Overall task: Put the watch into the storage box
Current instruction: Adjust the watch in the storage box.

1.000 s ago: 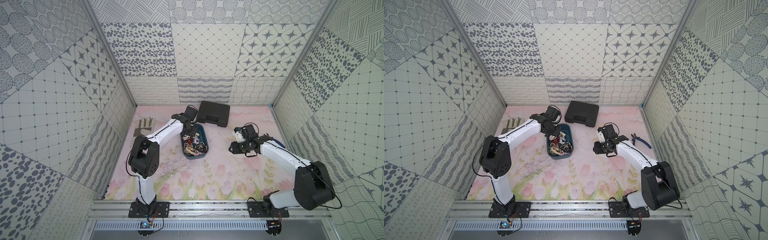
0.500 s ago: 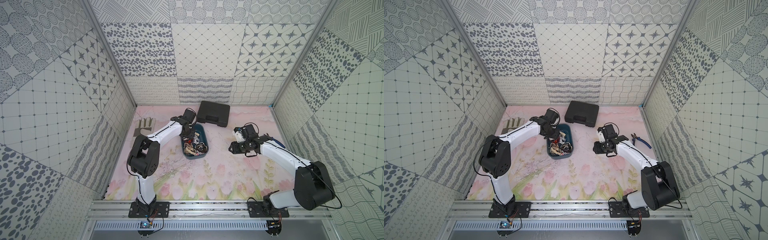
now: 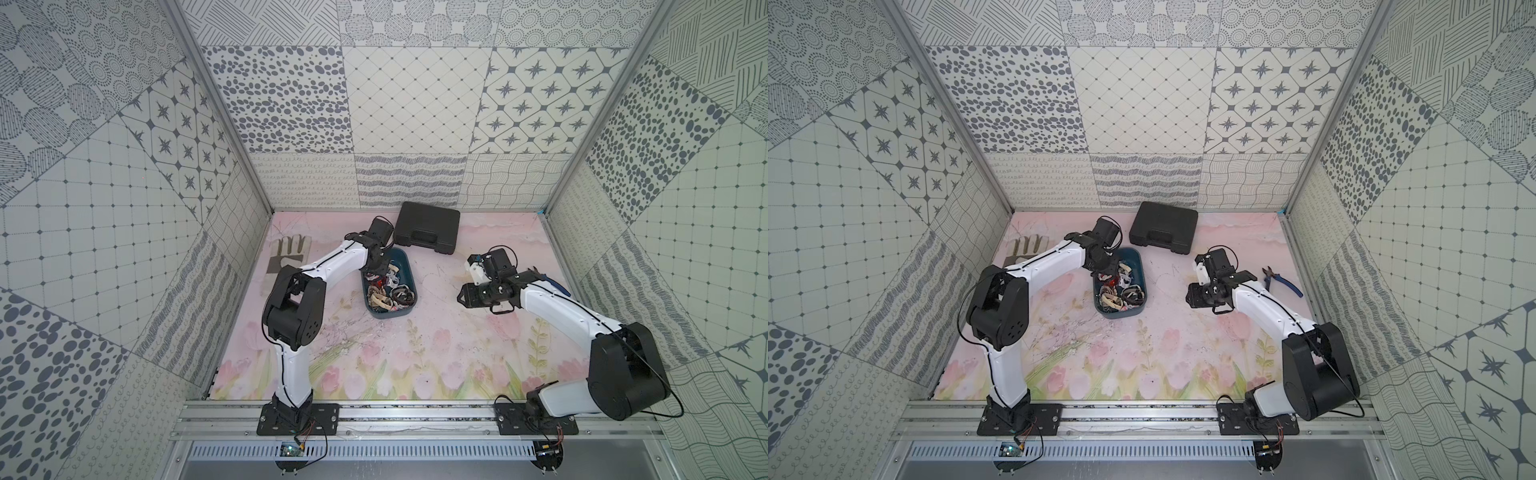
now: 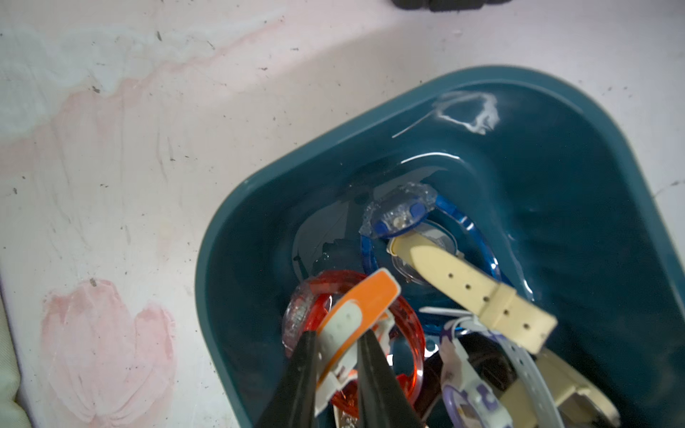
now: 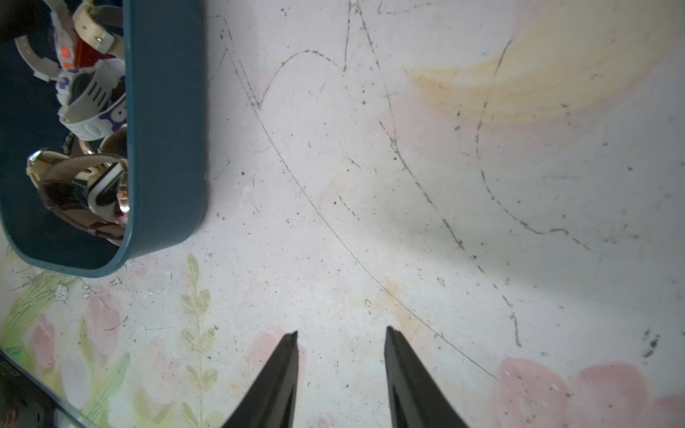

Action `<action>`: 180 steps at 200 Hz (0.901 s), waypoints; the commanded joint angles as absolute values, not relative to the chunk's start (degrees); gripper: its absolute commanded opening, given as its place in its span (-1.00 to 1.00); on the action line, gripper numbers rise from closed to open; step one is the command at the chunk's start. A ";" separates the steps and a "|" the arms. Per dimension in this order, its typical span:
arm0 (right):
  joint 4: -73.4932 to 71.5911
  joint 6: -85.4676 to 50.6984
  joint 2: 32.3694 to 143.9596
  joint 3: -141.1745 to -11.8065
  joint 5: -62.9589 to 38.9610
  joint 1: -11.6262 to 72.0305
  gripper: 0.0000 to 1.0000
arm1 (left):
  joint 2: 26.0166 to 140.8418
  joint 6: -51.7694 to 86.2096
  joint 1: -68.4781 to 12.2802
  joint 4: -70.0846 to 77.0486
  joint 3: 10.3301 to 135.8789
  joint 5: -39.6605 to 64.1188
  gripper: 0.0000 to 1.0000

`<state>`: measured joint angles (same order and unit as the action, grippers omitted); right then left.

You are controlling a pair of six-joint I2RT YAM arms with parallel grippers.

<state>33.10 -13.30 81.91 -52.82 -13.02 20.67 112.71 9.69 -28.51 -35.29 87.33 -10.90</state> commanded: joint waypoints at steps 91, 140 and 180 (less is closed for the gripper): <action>31.03 -12.31 82.63 -53.20 -13.97 21.71 -0.14 | 113.45 11.27 -26.67 -32.94 89.84 -6.29 -1.00; 31.29 -11.95 83.09 -53.24 -13.32 22.27 -0.14 | 107.96 16.63 -23.53 -29.67 86.29 7.31 -1.00; 31.37 -11.88 82.89 -53.18 -13.01 22.65 -0.15 | 108.94 21.09 -20.85 -26.29 84.50 15.07 -1.00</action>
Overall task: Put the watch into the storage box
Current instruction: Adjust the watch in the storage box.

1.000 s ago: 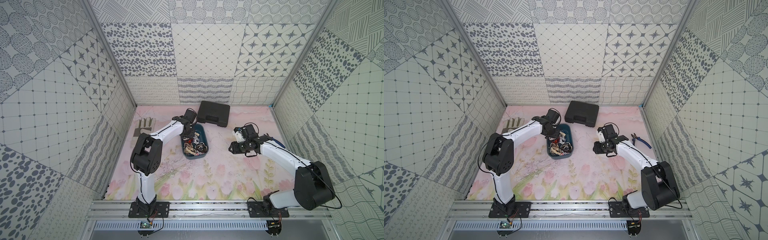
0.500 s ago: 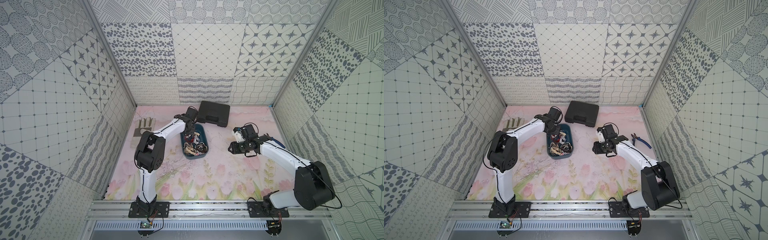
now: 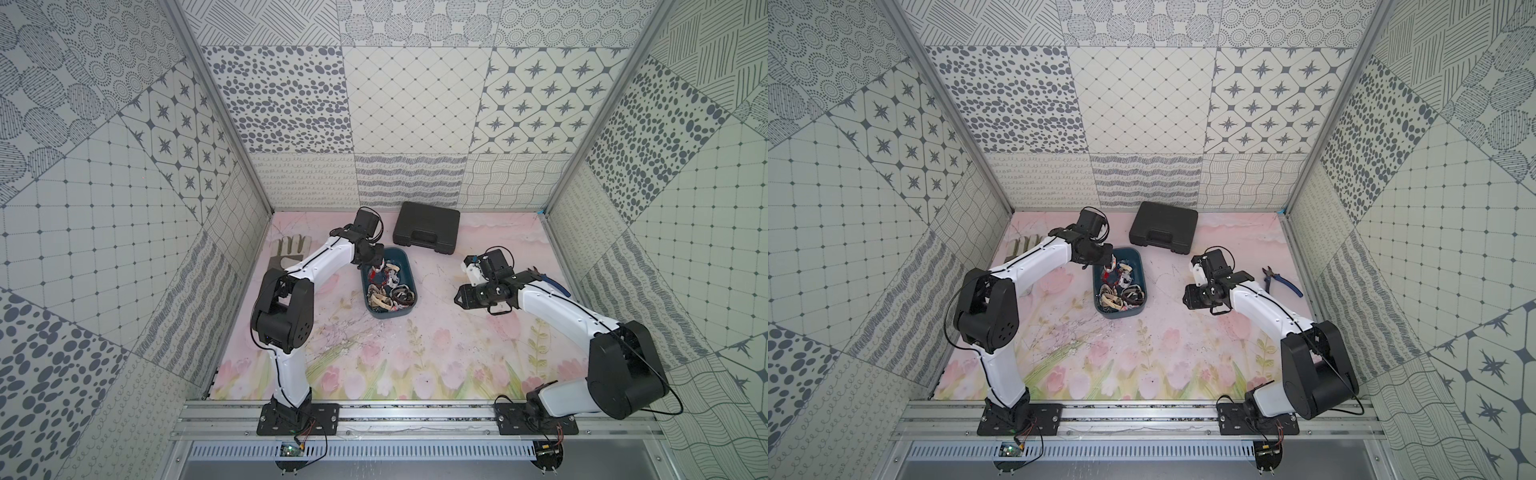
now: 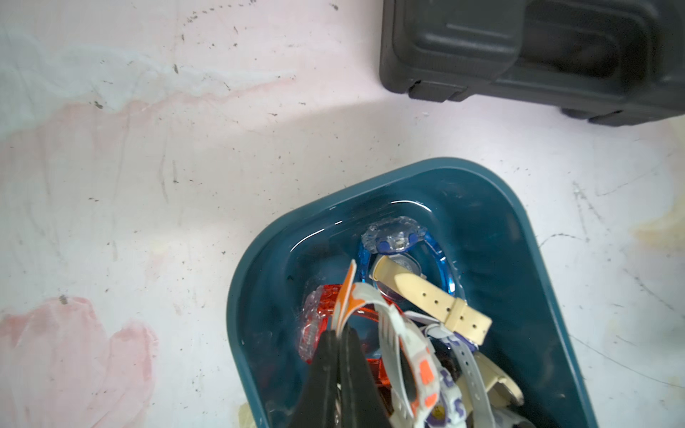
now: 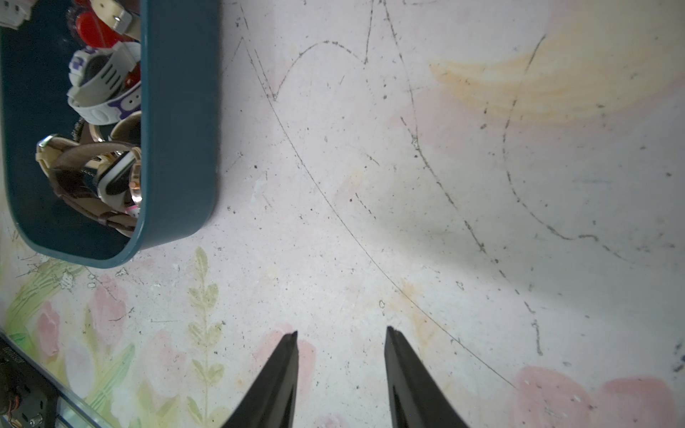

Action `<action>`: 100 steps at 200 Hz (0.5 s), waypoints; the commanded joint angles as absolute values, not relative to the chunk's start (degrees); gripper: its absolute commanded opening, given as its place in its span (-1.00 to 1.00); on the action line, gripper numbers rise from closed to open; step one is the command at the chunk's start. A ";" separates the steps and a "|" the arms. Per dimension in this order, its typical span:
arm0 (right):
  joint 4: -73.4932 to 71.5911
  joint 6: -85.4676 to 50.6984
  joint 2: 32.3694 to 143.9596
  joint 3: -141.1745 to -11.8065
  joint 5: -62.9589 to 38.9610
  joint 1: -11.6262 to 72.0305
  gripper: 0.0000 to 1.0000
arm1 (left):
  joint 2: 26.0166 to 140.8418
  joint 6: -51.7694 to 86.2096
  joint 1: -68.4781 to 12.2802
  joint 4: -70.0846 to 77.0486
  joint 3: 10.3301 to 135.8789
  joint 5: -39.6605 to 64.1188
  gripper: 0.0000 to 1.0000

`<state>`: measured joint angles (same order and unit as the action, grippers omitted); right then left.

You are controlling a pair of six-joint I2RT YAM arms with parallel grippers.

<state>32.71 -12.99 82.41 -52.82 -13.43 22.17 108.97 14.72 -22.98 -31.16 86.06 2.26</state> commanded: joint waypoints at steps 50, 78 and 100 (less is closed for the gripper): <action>31.64 -11.69 83.14 -53.18 -12.22 23.47 -0.15 | 112.00 25.58 -19.48 -20.15 82.40 18.27 -1.00; 31.63 -11.63 82.97 -53.13 -11.92 23.81 -0.14 | 113.62 26.11 -19.16 -20.68 82.67 17.63 -1.00; 31.55 -11.53 83.32 -53.14 -11.84 23.99 -0.15 | 113.58 25.69 -19.16 -21.05 82.15 16.48 -0.92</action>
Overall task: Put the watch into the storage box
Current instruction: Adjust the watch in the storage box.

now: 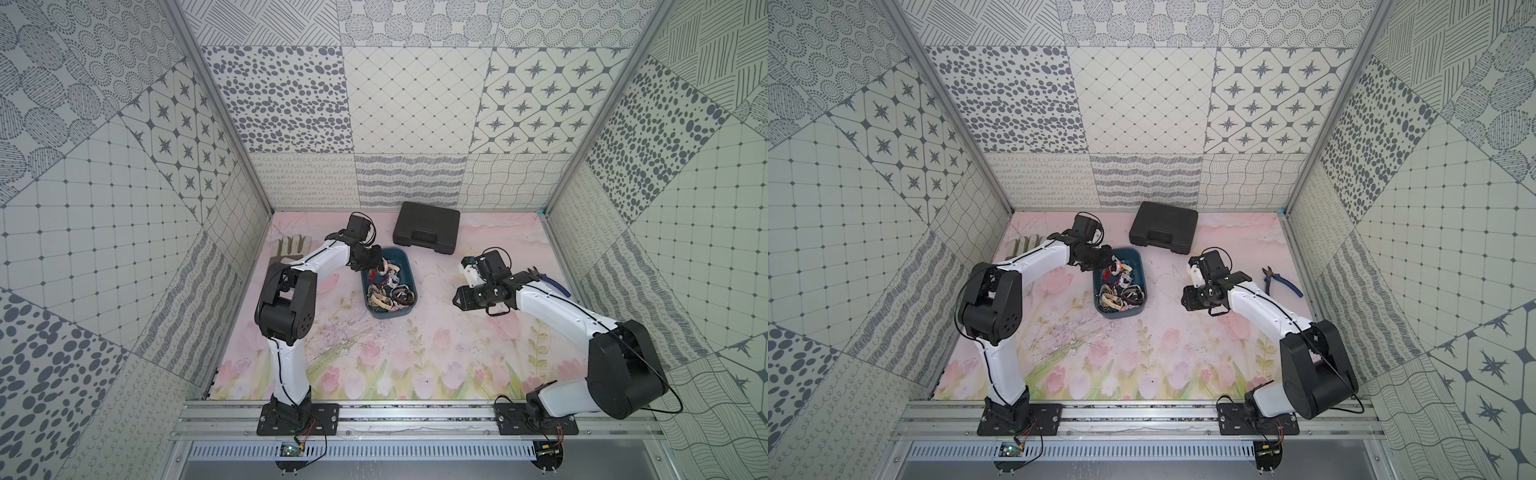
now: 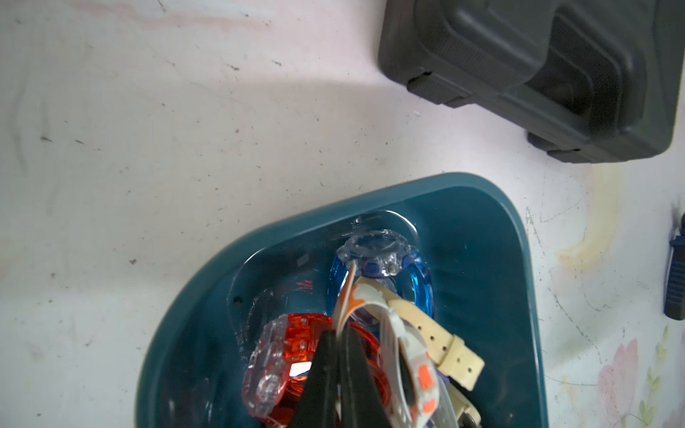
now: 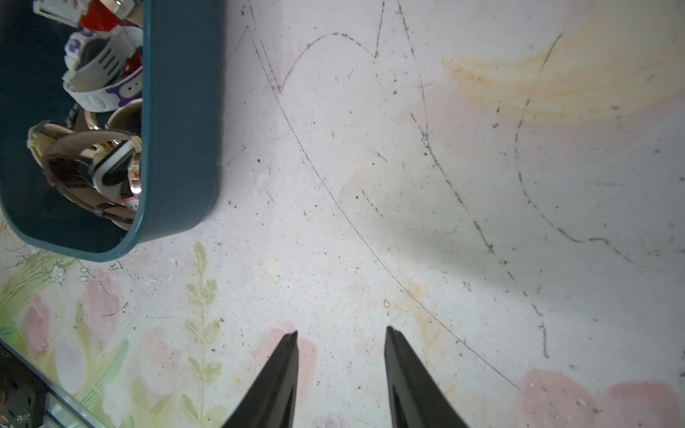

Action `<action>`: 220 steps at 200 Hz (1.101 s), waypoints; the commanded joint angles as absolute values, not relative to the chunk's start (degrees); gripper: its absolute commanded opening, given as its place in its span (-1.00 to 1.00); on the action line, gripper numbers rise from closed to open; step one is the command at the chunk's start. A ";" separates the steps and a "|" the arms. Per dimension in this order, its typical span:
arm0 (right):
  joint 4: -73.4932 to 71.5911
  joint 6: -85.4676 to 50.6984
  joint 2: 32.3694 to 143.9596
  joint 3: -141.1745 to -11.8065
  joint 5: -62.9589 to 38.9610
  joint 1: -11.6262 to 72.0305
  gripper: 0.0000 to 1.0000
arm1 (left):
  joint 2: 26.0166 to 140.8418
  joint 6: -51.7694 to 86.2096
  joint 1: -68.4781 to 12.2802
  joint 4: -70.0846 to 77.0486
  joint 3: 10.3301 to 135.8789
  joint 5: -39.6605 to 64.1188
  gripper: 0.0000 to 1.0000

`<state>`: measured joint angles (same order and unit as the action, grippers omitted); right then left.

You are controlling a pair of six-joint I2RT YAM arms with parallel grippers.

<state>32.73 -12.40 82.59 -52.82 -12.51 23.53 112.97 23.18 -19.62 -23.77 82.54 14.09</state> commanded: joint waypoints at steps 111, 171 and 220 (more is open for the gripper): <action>31.82 -11.60 83.50 -53.43 -11.40 24.74 -0.14 | 104.10 25.60 -19.15 -21.37 77.18 13.82 -0.18; 28.46 -12.74 80.06 -52.69 -8.19 24.78 -0.15 | 90.25 25.34 -19.25 -18.97 70.91 11.96 -0.15; 16.48 -12.79 74.04 -50.66 5.84 23.96 -0.07 | 75.26 21.59 -19.01 -7.47 55.70 -5.63 0.10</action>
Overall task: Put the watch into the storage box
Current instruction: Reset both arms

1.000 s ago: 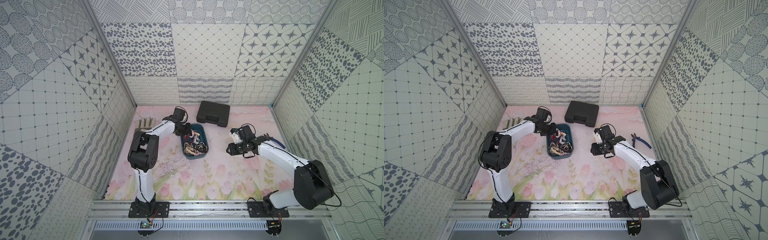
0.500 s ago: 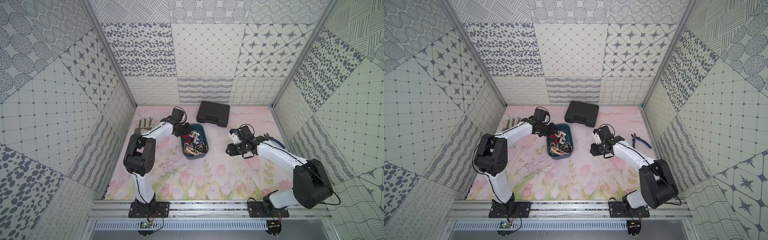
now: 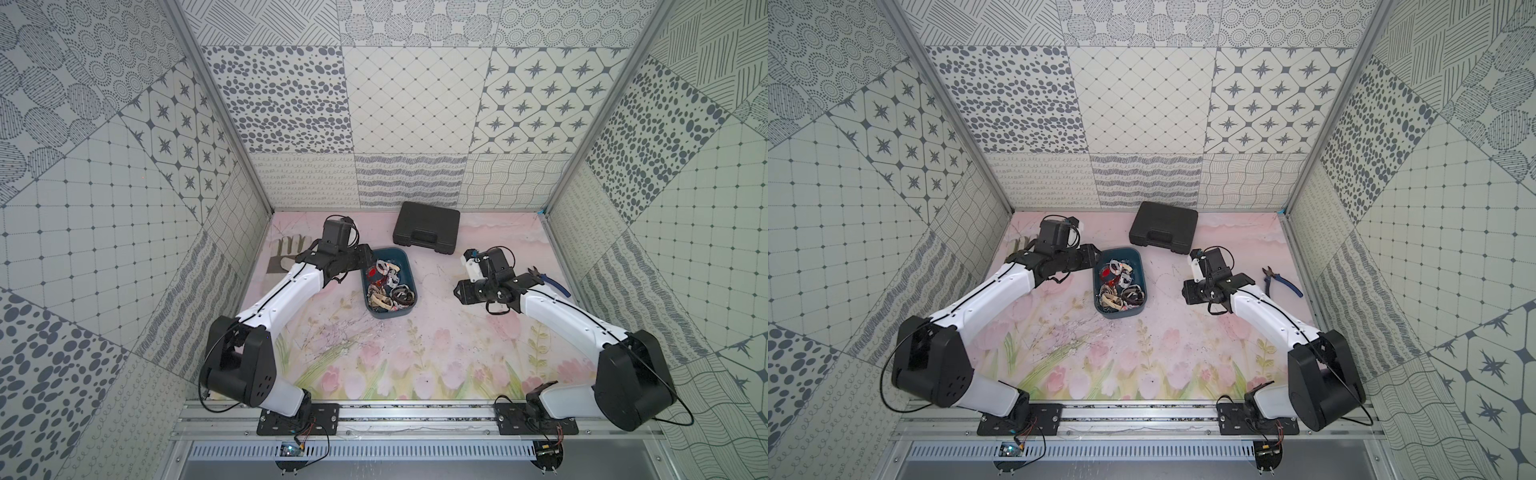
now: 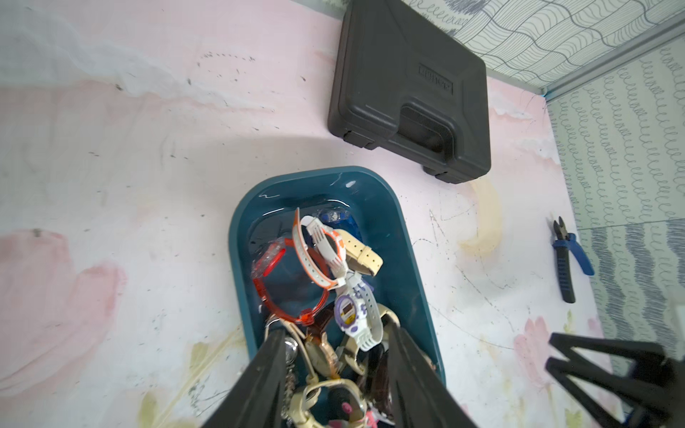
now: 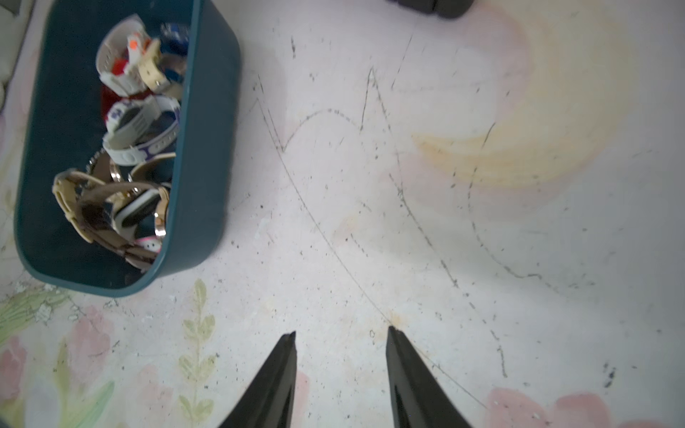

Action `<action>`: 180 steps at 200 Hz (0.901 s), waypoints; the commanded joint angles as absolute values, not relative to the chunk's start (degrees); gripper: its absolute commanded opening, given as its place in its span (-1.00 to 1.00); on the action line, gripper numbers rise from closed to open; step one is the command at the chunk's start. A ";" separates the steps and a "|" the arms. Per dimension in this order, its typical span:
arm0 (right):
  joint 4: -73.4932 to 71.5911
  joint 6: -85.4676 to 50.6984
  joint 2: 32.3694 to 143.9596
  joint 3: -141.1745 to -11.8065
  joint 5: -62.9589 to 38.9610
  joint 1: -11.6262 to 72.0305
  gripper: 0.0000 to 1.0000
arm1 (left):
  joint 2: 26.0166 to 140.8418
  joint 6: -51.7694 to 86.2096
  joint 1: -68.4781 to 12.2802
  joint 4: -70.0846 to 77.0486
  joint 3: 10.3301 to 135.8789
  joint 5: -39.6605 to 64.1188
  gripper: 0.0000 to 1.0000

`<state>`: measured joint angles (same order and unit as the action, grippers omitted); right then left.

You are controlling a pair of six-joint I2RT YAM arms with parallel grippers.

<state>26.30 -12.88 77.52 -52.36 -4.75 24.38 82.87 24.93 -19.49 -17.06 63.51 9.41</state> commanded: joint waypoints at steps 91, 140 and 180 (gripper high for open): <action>-16.05 -8.92 76.88 -37.04 30.13 17.79 0.73 | 67.79 9.72 -13.85 33.22 27.58 -32.10 0.98; -28.37 -5.49 81.53 -35.37 35.10 15.57 0.99 | 75.03 5.73 -7.27 65.83 11.56 -30.55 0.99; -32.89 -5.03 78.39 -31.36 30.00 10.67 0.98 | 75.17 6.61 -7.13 62.44 9.61 -25.96 0.99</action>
